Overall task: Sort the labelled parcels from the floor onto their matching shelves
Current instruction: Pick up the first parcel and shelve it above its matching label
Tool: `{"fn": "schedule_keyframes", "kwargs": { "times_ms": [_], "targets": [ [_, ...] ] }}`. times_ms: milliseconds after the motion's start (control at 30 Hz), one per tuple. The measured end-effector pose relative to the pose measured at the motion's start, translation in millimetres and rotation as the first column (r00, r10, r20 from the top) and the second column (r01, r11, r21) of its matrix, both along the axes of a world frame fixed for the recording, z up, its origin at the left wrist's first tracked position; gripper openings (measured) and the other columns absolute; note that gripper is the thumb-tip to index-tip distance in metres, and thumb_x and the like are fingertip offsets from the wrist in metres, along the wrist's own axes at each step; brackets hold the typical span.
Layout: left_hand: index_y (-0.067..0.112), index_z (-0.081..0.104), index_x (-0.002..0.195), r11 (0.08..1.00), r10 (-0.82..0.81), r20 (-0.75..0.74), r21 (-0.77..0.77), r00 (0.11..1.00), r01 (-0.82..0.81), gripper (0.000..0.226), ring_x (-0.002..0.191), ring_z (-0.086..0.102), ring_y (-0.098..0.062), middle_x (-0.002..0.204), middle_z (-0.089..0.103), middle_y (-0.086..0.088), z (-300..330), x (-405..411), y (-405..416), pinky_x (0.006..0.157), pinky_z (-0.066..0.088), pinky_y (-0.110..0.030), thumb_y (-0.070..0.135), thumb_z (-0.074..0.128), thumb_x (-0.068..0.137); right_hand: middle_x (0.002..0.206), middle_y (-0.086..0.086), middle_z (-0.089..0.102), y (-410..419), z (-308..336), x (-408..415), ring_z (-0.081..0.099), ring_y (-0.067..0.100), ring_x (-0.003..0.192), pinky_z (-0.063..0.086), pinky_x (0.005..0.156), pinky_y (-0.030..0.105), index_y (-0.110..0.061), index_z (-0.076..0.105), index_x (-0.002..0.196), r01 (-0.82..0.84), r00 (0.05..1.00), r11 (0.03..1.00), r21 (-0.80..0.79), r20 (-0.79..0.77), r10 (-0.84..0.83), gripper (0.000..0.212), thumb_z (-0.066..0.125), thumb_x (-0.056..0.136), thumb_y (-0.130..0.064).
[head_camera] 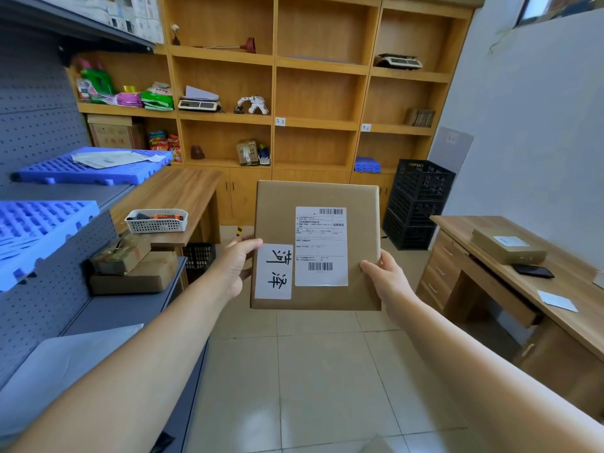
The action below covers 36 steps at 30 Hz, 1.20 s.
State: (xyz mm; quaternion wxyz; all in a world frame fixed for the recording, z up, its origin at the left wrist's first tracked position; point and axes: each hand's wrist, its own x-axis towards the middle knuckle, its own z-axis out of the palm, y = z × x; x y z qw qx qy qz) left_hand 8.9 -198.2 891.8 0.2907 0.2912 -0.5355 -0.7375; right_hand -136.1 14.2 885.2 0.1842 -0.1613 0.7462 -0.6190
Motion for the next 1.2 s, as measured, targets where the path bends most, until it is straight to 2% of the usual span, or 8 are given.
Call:
{"fn": "schedule_keyframes", "kwargs": {
  "times_ms": [233,333,400,500,767,933,1067,1200],
  "targets": [
    [0.026,0.058,0.103,0.975,-0.138,0.098,-0.163,0.986,0.152,0.019,0.096,0.056,-0.015,0.096,0.063,0.008,-22.9,-56.1,-15.3,0.071,0.044,-0.028,0.015,0.044,0.096,0.115,-0.005,0.059,-24.2,-19.9,-53.5,0.06,0.008,0.086,0.045,0.059,0.024,-0.031,0.037,0.138,0.032,0.999,0.999,-0.003,-0.03,-0.032,0.047,0.049,0.094,-0.02],
    [0.022,0.029,0.144,0.952,-0.164,0.17,-0.23,0.972,0.201,0.057,0.099,0.056,-0.013,0.122,0.057,0.002,-29.0,-92.2,-21.1,0.078,0.045,-0.027,0.013,0.053,0.092,0.134,-0.004,0.052,-37.8,-25.0,-91.5,0.056,0.017,0.107,0.048,0.075,0.028,-0.036,0.024,0.146,0.037,0.992,0.999,0.015,-0.118,-0.035,0.058,0.047,0.094,-0.022],
    [0.025,0.009,0.151,0.934,-0.166,0.212,-0.278,0.963,0.222,0.082,0.118,0.051,-0.02,0.145,0.042,0.0,-30.1,-119.0,-27.6,0.093,0.042,-0.031,0.014,0.061,0.088,0.142,-0.003,0.046,-48.7,-25.4,-119.4,0.05,0.019,0.119,0.045,0.091,0.035,-0.037,0.014,0.149,0.046,0.984,0.998,0.033,-0.175,-0.039,0.064,0.046,0.095,-0.024],
    [0.033,-0.001,0.15,0.921,-0.163,0.221,-0.315,0.962,0.228,0.095,0.116,0.051,-0.018,0.143,0.041,0.005,-25.8,-161.3,-36.1,0.084,0.043,-0.028,0.011,0.064,0.086,0.15,-0.003,0.038,-64.5,-20.8,-161.3,0.045,0.023,0.127,0.043,0.102,0.045,-0.039,0.006,0.15,0.062,0.972,0.996,0.061,-0.231,-0.046,0.068,0.045,0.096,-0.025],
    [0.034,0.005,0.151,0.936,-0.122,0.181,-0.307,0.976,0.174,0.086,0.115,0.05,-0.011,0.154,0.029,0.005,-20.3,-250.6,-75.0,0.065,0.046,-0.015,0.004,0.057,0.089,0.151,-0.001,0.035,-111.6,-8.9,-263.7,0.042,0.022,0.127,0.041,0.092,0.036,-0.034,0.007,0.151,0.006,0.971,0.997,0.074,-0.237,0.012,0.067,0.044,0.097,-0.02],
    [0.031,0.007,0.15,0.945,-0.094,0.152,-0.298,0.984,0.136,0.082,0.085,0.05,0.013,0.131,0.04,0.014,-19.1,-293.6,-118.8,0.057,0.047,-0.009,-0.002,0.052,0.09,0.149,-0.001,0.037,-160.9,-6.4,-305.5,0.043,0.018,0.121,0.04,0.096,0.037,-0.035,0.008,0.151,-0.017,0.978,0.998,0.068,-0.207,0.031,0.068,0.045,0.096,-0.019],
    [0.029,0.008,0.151,0.944,-0.077,0.132,-0.31,0.988,0.115,0.081,0.086,0.046,0.015,0.133,0.04,0.016,-23.9,-328.6,-166.4,0.063,0.045,-0.015,-0.002,0.052,0.09,0.149,-0.001,0.036,-207.1,-8.7,-338.0,0.039,0.012,0.11,0.037,0.089,0.031,-0.034,0.008,0.151,-0.033,0.982,0.998,0.057,-0.184,0.043,0.07,0.048,0.096,-0.018],
    [0.031,0.006,0.151,0.948,-0.1,0.129,-0.29,0.987,0.134,0.085,0.091,0.052,0.001,0.13,0.038,0.02,-26.9,-367.4,-222.9,0.063,0.045,-0.017,0.0,0.055,0.089,0.151,0.0,0.035,-258.7,-10.1,-371.0,0.043,0.021,0.125,0.041,0.093,0.035,-0.035,0.008,0.151,-0.012,0.985,0.998,0.063,-0.171,0.022,0.072,0.051,0.095,-0.019]
  ]
}}
